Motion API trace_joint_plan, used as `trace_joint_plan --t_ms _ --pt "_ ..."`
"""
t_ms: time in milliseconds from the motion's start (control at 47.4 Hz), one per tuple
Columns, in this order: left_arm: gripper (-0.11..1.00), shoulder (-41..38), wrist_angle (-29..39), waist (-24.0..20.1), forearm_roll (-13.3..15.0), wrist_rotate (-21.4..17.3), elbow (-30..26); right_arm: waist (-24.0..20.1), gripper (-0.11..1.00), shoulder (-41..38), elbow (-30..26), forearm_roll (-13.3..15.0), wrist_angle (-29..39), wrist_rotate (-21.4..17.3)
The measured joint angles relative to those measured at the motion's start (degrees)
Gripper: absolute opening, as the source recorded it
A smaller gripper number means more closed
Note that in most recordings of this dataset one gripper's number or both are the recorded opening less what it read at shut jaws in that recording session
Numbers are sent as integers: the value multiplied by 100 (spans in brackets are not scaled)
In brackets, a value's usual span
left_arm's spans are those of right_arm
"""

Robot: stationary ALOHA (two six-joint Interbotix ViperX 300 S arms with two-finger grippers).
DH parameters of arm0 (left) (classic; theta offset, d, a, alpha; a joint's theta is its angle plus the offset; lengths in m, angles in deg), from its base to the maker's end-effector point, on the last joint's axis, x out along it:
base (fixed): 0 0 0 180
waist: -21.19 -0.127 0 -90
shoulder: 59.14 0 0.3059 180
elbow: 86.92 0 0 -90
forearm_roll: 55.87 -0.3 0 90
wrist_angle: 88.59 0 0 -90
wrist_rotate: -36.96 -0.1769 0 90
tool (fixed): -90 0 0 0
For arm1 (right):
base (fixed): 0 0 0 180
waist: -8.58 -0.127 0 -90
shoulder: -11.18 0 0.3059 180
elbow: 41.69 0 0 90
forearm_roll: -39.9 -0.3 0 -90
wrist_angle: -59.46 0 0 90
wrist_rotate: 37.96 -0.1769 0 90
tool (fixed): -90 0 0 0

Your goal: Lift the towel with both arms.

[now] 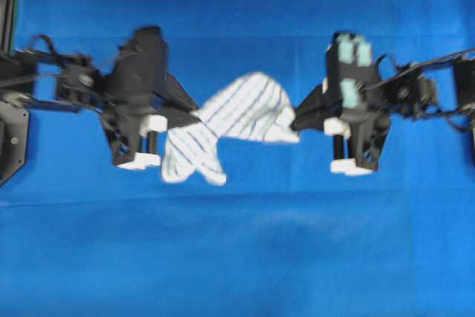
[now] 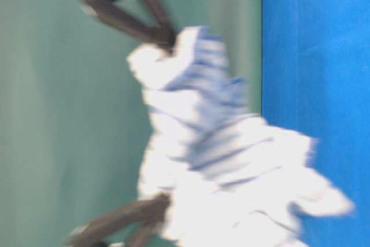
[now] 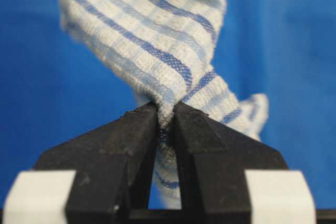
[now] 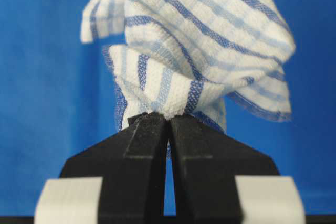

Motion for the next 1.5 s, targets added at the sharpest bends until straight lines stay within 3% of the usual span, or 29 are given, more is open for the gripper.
trace_joint_plan --t_ms 359,907,949,1097,1181,1266,1498 --pt "7 940 993 -97 -18 -44 -870 9 1 712 -993 545 861 0" --pt "8 844 1063 -167 -26 -202 -1046 18 1 729 -1116 624 940 62" --pt "13 844 1063 -193 -26 -202 -1046 35 4 729 -1116 624 940 62" --pt "58 844 1046 -281 -18 -193 -1046 88 49 729 -1116 633 949 35" --pt "81 853 1028 -290 -26 -193 -1046 97 67 729 -1116 650 949 35" --pt "93 870 1028 -290 -26 -193 -1046 97 66 729 -1116 677 949 18" --pt "92 853 1028 -272 -26 -141 -932 97 65 694 -1028 694 949 -35"
